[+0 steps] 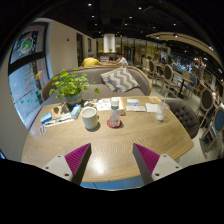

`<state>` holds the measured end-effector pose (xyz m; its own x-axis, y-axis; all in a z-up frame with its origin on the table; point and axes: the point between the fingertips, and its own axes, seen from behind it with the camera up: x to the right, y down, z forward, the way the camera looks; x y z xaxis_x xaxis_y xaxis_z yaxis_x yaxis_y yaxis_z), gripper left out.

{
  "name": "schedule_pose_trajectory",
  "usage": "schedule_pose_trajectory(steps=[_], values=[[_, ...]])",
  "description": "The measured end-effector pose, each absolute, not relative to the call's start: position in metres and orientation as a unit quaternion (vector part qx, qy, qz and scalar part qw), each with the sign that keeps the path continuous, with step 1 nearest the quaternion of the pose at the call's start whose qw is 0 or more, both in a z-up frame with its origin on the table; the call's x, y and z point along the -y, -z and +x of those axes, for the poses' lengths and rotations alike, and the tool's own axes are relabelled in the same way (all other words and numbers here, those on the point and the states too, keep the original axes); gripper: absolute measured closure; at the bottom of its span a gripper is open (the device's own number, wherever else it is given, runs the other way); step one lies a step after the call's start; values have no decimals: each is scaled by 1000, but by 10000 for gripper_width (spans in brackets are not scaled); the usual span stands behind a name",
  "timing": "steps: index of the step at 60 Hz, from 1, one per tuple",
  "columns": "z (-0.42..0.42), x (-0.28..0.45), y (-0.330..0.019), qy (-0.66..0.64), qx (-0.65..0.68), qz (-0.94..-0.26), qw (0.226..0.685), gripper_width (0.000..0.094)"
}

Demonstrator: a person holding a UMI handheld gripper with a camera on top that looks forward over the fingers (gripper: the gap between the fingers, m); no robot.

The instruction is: Pour water

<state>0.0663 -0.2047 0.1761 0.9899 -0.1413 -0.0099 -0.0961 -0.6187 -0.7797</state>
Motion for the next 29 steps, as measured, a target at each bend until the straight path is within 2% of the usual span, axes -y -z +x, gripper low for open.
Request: schedule_pose_trajectory(steps=[29], values=[[49, 221, -198, 40, -38, -898, 437, 79]])
